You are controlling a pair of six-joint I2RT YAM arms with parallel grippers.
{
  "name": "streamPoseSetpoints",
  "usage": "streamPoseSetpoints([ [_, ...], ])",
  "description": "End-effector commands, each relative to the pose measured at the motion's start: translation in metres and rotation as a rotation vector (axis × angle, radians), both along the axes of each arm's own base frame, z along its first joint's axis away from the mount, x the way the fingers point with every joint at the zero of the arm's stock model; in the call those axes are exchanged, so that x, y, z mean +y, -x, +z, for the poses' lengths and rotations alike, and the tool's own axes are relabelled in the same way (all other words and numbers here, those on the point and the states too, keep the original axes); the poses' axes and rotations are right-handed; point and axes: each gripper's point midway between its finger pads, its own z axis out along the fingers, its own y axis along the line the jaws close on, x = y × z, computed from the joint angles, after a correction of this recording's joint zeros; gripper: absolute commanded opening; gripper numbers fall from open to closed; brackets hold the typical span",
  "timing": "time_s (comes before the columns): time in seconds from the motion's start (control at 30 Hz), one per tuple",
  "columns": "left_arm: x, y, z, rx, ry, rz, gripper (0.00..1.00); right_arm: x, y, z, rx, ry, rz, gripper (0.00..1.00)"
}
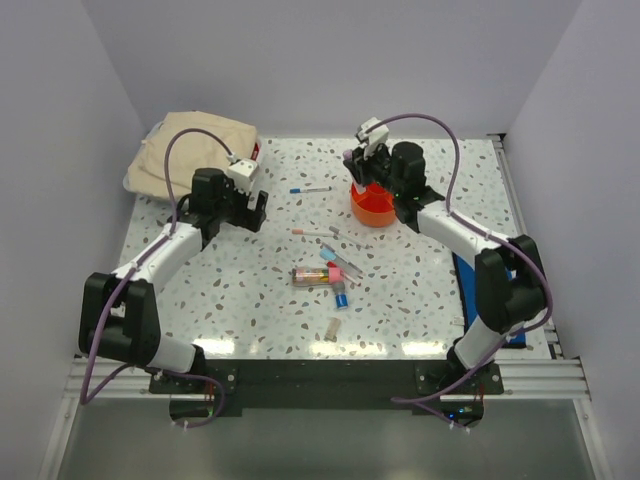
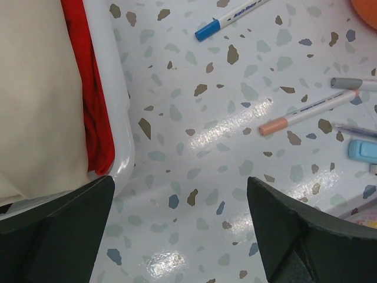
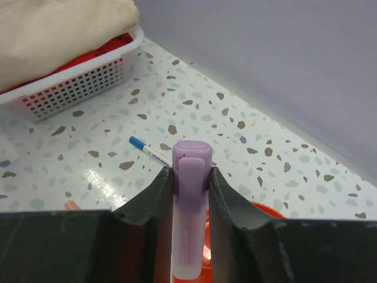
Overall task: Sort the stationery into containers
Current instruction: Place the pen in the storage box.
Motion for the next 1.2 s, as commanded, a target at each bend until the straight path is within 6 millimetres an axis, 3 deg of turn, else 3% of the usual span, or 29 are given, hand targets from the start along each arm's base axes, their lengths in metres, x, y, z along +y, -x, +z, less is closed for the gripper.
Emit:
streamPoseSetpoints([
  [0.0, -0.007, -0.014, 0.022, -0.078, 0.006, -0.020, 0.99, -0.002, -0.024, 0.053, -0.182, -0.091, -0.038, 0.00],
  [0.17, -0.006, -0.015, 0.022, -0.081, -0.010, -0.019, 0.99, -0.001, -0.040, 0.043, -0.171, -0.080, -0.047, 0.00],
  [0.43, -0.005, -0.019, 0.021, -0.065, -0.028, -0.020, 0.99, 0.007, -0.058, 0.005, -0.126, -0.060, -0.032, 0.00],
  [0.57, -0.003, -0.029, 0.031, -0.094, -0.040, -0.009, 1.00, 0.008, -0.064, -0.008, -0.100, -0.049, -0.038, 0.00],
  [0.73, -0.001, -0.040, 0.036, -0.127, -0.064, -0.006, 1.00, 0.006, -0.061, -0.018, -0.082, -0.025, -0.039, 0.00],
  [0.9, -0.005, -0.042, 0.033, -0.121, -0.057, -0.022, 1.00, 0.000, -0.058, -0.017, -0.081, -0.017, -0.057, 0.00],
  [1.17, -0.011, -0.045, 0.032, -0.110, -0.029, -0.033, 1.00, -0.007, -0.050, -0.033, -0.065, 0.011, -0.074, 0.00],
])
